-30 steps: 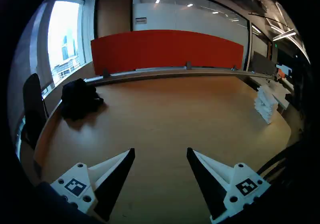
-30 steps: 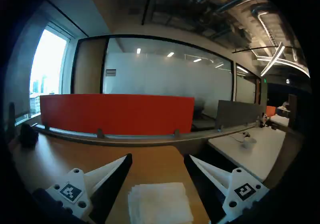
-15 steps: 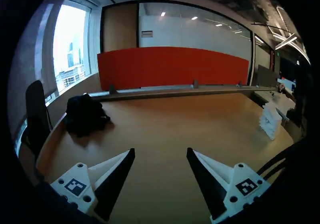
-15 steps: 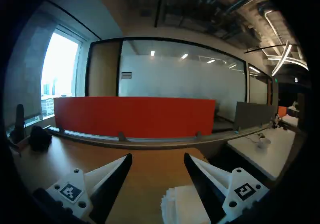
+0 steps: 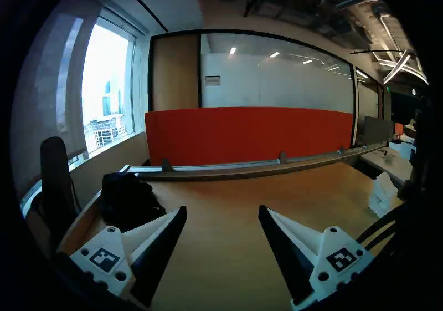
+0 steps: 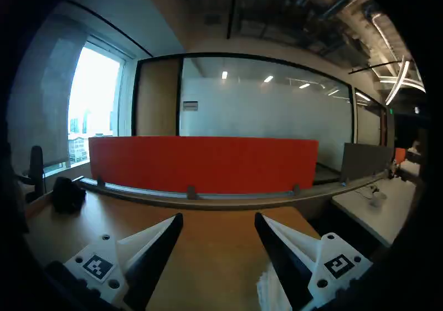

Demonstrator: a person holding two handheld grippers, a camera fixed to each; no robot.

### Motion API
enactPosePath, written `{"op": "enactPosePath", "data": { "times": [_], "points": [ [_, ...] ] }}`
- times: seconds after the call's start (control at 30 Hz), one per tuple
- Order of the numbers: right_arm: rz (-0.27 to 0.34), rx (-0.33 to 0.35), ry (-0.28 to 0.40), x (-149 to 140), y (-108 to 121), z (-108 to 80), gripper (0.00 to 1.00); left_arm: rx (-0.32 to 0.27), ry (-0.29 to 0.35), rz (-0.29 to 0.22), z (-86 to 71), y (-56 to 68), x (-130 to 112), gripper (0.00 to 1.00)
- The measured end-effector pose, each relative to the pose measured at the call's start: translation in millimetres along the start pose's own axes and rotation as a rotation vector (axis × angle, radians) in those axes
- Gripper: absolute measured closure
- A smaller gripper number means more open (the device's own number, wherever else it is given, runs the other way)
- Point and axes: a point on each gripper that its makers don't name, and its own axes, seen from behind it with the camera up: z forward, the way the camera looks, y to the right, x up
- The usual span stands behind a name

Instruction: Fold towel

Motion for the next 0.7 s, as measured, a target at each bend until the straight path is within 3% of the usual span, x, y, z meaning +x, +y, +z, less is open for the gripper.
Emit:
{"op": "enactPosePath", "data": {
  "times": [0.3,0.7],
  "points": [
    [0.026,0.020,0.024,11,-33,2.4,0.00,0.034,0.081,-0.017,7.9,-10.1,26,0.04],
    [0.040,0.015,0.023,18,-42,2.8,0.00,0.054,0.123,-0.058,14.4,-17.6,34,0.04]
  ]
}}
